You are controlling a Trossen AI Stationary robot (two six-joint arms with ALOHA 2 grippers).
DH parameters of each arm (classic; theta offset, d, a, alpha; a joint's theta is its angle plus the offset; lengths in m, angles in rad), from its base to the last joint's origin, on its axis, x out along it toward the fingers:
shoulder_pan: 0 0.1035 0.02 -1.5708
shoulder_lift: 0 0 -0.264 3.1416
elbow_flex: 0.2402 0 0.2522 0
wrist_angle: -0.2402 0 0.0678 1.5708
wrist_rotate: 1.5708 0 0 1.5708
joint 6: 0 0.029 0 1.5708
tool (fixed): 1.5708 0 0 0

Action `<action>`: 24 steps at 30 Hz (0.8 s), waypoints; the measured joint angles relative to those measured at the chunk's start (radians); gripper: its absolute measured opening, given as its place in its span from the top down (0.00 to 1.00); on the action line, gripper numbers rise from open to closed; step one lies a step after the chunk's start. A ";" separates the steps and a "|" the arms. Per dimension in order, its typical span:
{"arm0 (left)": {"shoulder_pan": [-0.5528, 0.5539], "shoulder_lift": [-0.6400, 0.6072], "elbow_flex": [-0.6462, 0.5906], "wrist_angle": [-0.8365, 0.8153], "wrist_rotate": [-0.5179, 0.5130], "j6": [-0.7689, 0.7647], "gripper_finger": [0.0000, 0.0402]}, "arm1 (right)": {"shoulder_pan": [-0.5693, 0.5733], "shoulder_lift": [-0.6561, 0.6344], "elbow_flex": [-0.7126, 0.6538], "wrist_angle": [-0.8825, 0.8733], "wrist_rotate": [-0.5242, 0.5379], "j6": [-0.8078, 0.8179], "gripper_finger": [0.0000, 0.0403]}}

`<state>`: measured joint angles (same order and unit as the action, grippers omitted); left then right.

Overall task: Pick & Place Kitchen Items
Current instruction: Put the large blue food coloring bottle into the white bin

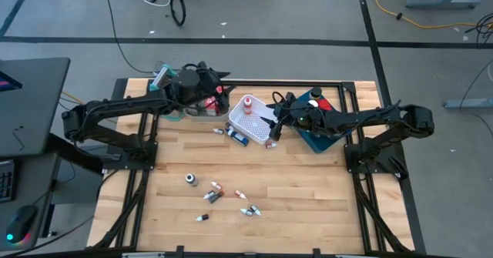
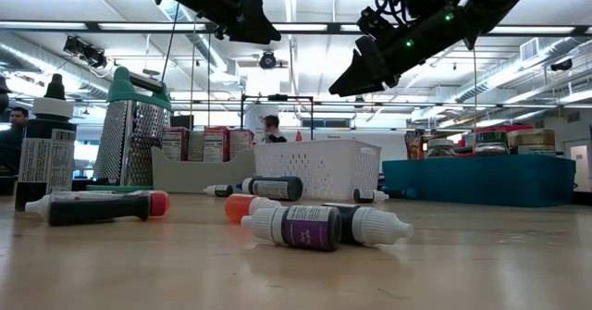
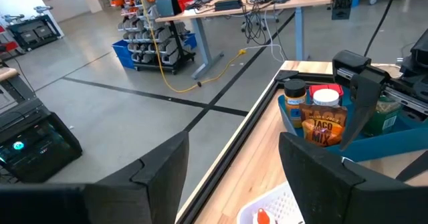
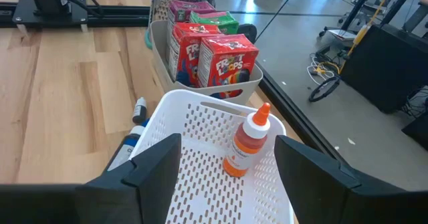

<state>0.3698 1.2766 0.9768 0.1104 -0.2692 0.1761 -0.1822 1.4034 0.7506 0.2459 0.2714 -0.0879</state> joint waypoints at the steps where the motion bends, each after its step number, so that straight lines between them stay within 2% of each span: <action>1: 0.000 0.000 0.000 0.000 0.000 0.000 0.40 | 0.000 0.000 0.000 0.000 0.000 0.000 0.38; 24: 0.000 0.000 0.000 0.000 0.000 -0.012 0.40 | 0.000 0.000 0.000 0.000 0.000 0.000 0.38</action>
